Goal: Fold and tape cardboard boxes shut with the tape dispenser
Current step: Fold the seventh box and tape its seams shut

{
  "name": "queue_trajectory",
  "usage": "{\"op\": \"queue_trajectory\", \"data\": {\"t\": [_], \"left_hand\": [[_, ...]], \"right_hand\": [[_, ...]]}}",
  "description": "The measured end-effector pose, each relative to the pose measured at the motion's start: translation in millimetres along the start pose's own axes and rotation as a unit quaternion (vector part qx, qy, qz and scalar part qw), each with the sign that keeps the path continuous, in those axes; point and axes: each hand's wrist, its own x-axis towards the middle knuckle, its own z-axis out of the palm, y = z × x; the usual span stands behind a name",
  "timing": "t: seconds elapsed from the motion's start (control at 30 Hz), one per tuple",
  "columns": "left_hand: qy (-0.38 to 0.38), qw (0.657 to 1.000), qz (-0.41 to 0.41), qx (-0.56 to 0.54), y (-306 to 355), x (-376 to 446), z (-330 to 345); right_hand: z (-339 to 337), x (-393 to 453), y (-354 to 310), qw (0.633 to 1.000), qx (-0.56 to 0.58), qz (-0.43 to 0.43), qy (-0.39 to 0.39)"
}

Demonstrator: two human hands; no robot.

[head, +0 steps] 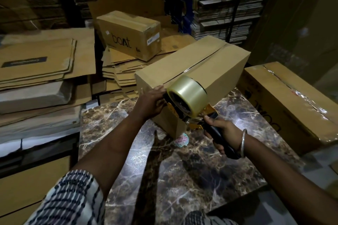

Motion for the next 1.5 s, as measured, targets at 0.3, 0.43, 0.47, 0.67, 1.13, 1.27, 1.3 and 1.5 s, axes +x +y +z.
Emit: {"op": "queue_trajectory", "data": {"t": [0.3, 0.43, 0.47, 0.67, 1.13, 1.27, 1.3, 1.5], "left_hand": [[0.02, 1.0, -0.005, 0.013, -3.8, 2.5, 4.4], [0.012, 1.0, -0.022, 0.012, -1.7, 3.8, 5.9], [0.015, 1.0, -0.023, 0.007, 1.2, 3.8, 5.9], [0.048, 0.999, -0.016, -0.015, 13.7, 1.5, 5.9], [-0.039, 0.997, -0.065, -0.035, 11.2, 5.9, 3.0], [-0.084, 0.991, 0.099, -0.031, 38.9, 16.9, 8.1], [-0.104, 0.984, 0.138, -0.035, 47.9, 21.4, 12.6], [-0.227, 0.966, 0.118, 0.036, 57.3, 34.6, 29.3]], "right_hand": [[-4.4, -4.8, 29.0, 0.994, 0.007, -0.106, 0.003], [-9.2, -5.5, 46.5, 0.992, 0.038, -0.117, -0.009], [-9.9, -7.4, 50.4, 0.992, 0.052, -0.116, -0.012], [-11.8, -13.0, 80.2, 0.985, 0.133, -0.112, -0.003], [-26.9, -13.6, 118.0, 0.974, 0.19, -0.125, 0.003], [-27.5, -14.8, 128.0, 0.966, 0.218, -0.137, 0.006], [-27.5, -15.1, 130.1, 0.964, 0.227, -0.139, 0.005], [-37.7, -14.4, 134.5, 0.954, 0.262, -0.141, -0.023]]}}
